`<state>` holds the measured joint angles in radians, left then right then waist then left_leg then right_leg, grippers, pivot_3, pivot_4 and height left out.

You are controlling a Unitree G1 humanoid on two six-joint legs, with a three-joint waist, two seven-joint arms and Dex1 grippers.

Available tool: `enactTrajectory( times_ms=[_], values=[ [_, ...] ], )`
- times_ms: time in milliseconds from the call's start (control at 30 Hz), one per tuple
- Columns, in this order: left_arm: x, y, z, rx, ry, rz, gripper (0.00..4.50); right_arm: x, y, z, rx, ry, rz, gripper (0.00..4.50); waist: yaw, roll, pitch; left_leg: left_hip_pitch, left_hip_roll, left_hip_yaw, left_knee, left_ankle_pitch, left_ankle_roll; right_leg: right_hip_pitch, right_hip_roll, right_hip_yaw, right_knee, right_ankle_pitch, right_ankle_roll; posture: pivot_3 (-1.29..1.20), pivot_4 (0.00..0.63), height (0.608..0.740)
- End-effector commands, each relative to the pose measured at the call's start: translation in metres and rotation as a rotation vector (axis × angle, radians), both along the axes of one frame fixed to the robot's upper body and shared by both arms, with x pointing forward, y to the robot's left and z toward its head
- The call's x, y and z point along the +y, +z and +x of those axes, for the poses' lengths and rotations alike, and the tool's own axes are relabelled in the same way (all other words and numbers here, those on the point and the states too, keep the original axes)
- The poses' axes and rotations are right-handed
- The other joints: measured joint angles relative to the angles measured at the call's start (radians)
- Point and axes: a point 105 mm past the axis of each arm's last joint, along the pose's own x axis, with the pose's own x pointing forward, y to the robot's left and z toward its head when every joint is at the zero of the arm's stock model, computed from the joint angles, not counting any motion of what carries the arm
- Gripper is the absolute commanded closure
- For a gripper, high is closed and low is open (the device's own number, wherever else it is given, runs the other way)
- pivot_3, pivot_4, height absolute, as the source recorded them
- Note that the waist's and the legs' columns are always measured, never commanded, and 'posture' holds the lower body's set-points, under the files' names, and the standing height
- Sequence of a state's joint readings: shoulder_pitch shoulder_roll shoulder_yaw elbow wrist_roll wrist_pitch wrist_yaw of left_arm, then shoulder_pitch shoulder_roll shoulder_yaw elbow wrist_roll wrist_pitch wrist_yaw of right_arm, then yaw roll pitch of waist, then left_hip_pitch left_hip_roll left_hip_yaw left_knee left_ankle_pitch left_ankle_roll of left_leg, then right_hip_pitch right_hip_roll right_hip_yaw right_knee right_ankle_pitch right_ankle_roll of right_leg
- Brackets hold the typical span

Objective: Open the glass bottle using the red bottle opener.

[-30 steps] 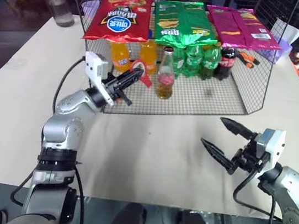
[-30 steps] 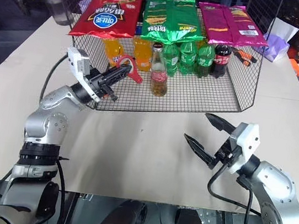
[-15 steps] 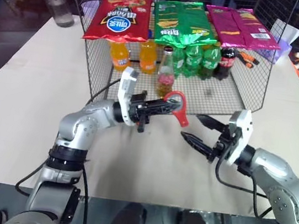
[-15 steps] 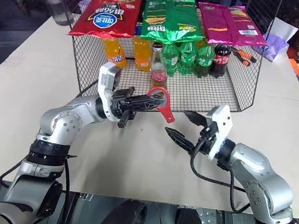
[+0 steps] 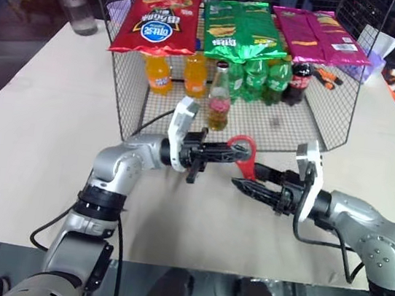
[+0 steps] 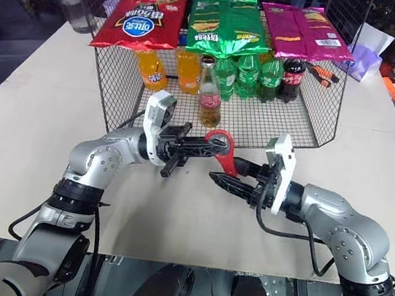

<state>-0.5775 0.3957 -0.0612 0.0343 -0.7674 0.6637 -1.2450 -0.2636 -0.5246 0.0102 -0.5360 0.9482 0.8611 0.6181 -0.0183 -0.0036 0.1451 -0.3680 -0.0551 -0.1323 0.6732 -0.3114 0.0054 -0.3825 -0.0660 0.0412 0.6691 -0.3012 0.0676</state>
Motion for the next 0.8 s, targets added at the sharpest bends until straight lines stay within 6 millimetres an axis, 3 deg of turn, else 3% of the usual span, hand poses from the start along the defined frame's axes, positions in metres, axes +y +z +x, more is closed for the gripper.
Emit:
enactTrajectory(
  times_ms=[33,100,400,600,800],
  values=[
    [-0.003,0.006,-0.006,-0.04,-0.022,-0.008,4.5,0.01,0.013,-0.007,-0.048,0.036,0.025,3.85,0.0,0.0,0.0,0.0,0.0,0.0,0.0,0.0,0.0,0.0,0.0,0.0,0.0,0.0,0.0,0.0,0.15,0.74],
    [-0.003,0.004,-0.006,-0.039,-0.02,-0.007,4.5,0.011,0.013,-0.006,-0.05,0.027,0.025,4.47,-0.001,0.0,0.0,0.0,0.0,0.0,0.0,0.0,0.0,-0.001,0.0,0.0,0.001,0.0,0.0,0.0,0.15,0.74],
    [-0.005,0.001,0.005,-0.068,0.08,0.002,4.5,0.01,0.009,0.0,-0.062,-0.016,0.017,4.47,0.001,0.0,0.0,0.0,0.0,0.0,0.0,0.0,0.0,-0.001,0.0,0.0,0.0,0.0,0.0,0.0,0.15,0.74],
    [0.0,-0.001,0.011,-0.089,0.187,-0.004,1.97,0.005,0.005,0.001,-0.062,-0.056,0.01,4.5,0.001,0.0,0.0,0.0,0.0,0.0,0.0,0.0,0.0,-0.001,0.0,0.0,0.001,0.0,0.0,0.0,0.15,0.74],
    [0.024,0.009,0.024,-0.208,0.559,-0.074,1.97,-0.033,-0.005,0.012,-0.058,-0.27,-0.006,4.5,0.006,0.0,0.0,-0.001,0.0,0.0,0.0,0.0,0.0,-0.001,-0.004,0.0,0.0,0.0,0.0,0.0,0.15,0.74]
  ],
)
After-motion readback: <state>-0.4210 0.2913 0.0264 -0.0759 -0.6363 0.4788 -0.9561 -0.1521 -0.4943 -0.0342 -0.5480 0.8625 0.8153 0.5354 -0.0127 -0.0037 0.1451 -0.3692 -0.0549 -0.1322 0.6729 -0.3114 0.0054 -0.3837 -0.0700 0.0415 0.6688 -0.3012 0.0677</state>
